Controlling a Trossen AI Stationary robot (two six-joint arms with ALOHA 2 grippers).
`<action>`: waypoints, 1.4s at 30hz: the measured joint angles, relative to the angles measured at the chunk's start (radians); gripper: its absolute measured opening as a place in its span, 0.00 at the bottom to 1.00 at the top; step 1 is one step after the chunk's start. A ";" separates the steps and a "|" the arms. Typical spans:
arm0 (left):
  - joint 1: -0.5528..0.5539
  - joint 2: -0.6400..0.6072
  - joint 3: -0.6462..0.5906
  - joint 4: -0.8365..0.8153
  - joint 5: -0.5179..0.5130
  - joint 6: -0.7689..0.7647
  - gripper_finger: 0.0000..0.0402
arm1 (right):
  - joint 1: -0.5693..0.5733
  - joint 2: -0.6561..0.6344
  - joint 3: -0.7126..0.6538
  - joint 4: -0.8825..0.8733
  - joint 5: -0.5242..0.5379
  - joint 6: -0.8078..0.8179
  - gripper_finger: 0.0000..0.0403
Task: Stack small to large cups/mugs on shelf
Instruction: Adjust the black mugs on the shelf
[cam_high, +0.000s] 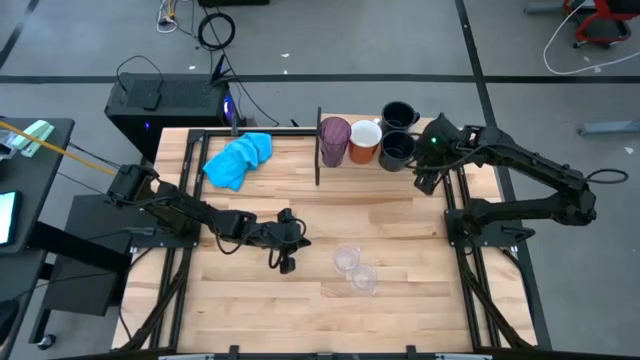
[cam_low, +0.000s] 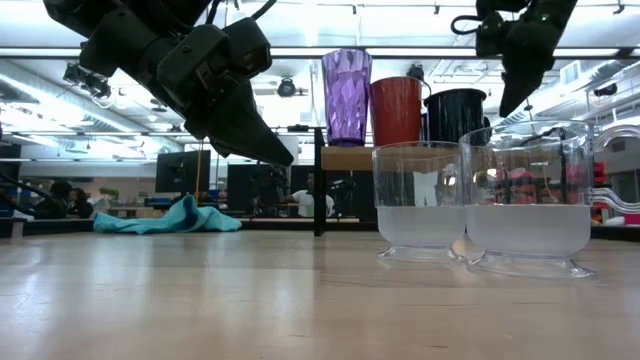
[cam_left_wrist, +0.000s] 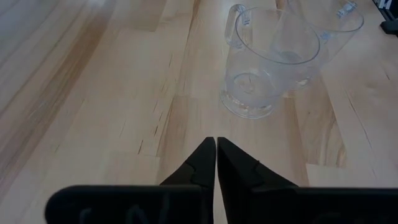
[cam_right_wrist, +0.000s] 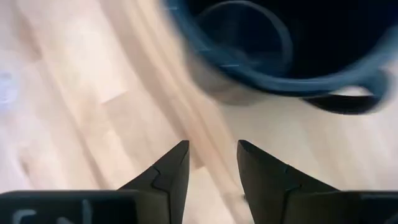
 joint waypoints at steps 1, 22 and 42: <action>0.000 0.000 0.000 0.000 0.000 0.000 0.05 | 0.023 0.000 -0.006 0.004 -0.008 0.013 0.35; -0.010 -0.069 -0.001 -0.084 -0.011 0.047 0.04 | 0.671 0.000 -0.102 0.133 0.450 0.240 0.32; 0.186 -0.315 -0.001 -0.090 -0.194 0.601 0.02 | 0.724 0.000 -0.211 0.283 0.506 0.232 0.31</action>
